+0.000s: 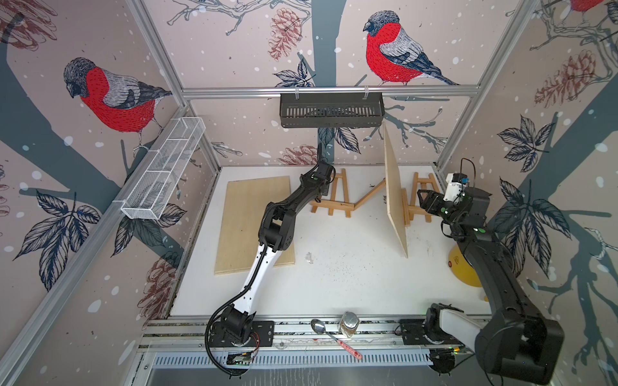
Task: Disassemble the easel
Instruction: Adjust the easel at the center of the board.
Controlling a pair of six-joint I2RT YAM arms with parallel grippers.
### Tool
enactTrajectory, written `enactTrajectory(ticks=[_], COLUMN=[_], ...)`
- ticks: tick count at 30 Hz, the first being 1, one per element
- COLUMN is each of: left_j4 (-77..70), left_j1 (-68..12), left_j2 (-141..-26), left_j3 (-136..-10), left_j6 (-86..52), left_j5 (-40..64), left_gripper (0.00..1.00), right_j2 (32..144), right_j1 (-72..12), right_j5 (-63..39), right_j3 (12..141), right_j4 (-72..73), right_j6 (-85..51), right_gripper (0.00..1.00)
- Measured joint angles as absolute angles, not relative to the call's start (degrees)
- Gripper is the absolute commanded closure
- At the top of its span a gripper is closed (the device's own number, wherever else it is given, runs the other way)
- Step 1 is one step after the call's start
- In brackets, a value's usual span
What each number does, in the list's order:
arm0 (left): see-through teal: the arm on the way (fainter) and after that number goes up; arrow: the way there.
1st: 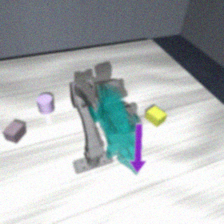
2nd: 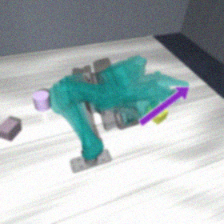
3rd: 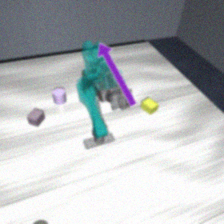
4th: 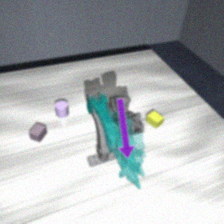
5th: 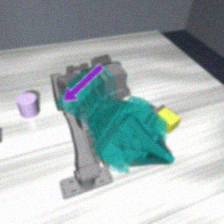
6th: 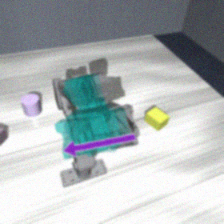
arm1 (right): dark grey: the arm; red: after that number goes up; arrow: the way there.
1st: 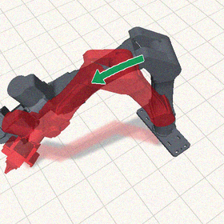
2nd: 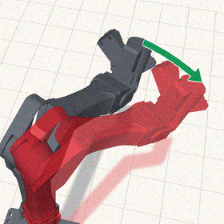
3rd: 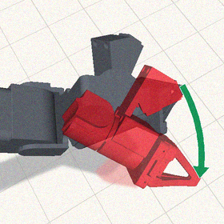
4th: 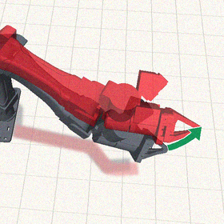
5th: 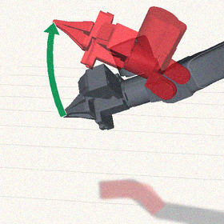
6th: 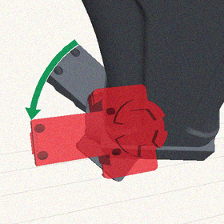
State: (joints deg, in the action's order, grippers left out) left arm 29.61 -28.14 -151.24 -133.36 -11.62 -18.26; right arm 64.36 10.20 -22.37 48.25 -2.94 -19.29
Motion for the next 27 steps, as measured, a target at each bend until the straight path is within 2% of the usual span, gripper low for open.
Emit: enactTrajectory(ticks=[7, 12, 16, 20, 27], left_j4=[28.0, 25.5, 26.4, 28.4, 30.2], left_j1=[-28.5, -28.4, -28.4, -28.2, -27.7], left_j2=[-145.3, -142.6, -144.3, -148.2, -151.0], left_j3=[-128.3, -127.0, -130.4, -135.7, -136.1], left_j6=[-11.8, -12.1, -12.0, -12.0, -11.9], left_j5=[-16.5, -16.3, -13.7, -11.7, -8.8], left_gripper=[0.72, 0.68, 0.57, 0.56, 0.54], right_j2=[66.0, 66.2, 66.2, 66.0, 65.6], right_j1=[10.3, 10.3, 10.3, 10.3, 10.3], right_j5=[-22.4, -22.4, -22.4, -22.4, -22.4], right_j3=[48.2, 48.2, 48.2, 48.3, 48.5], right_j4=[-2.9, -2.9, -2.9, -3.0, -2.9], right_j6=[-19.3, -19.3, -19.3, -19.3, -19.3], right_gripper=[0.3, 0.3, 0.3, 0.29, 0.29])
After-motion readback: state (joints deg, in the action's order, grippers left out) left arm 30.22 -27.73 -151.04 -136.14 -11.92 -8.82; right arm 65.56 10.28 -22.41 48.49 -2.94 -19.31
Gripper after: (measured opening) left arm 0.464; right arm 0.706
